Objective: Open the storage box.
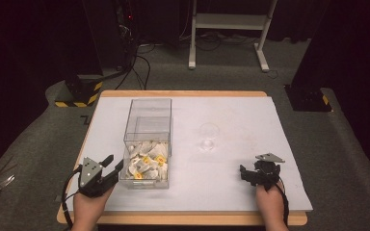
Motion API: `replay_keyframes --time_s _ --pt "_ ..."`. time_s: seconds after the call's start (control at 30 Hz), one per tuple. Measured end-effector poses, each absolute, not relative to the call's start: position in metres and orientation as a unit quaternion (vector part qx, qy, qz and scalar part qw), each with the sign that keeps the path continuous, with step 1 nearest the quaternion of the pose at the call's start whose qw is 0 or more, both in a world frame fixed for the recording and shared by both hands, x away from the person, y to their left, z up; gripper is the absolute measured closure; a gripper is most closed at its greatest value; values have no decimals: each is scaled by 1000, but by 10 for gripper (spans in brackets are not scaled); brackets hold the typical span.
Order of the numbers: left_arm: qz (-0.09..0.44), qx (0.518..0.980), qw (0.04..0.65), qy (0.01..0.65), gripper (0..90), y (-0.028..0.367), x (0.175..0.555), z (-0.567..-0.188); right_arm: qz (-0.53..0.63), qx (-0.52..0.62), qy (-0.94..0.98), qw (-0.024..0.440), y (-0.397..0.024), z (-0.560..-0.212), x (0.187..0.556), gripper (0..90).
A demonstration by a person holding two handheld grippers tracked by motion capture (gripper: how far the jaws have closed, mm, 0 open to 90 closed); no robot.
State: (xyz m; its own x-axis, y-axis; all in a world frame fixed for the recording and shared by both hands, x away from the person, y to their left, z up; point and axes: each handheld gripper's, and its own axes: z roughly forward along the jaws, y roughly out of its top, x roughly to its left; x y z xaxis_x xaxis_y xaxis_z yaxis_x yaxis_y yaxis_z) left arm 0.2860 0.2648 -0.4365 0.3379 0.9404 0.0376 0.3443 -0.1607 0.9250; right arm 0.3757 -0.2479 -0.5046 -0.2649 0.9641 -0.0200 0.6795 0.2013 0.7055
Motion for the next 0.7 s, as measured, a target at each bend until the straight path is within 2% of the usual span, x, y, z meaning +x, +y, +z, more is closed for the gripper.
replay_keyframes --time_s 0.4,0.7 --pt "330 684 418 499 484 292 313 -462 298 558 737 239 -248 -505 376 104" --pt "319 710 372 506 421 299 325 -489 298 555 738 243 -248 -505 376 104"
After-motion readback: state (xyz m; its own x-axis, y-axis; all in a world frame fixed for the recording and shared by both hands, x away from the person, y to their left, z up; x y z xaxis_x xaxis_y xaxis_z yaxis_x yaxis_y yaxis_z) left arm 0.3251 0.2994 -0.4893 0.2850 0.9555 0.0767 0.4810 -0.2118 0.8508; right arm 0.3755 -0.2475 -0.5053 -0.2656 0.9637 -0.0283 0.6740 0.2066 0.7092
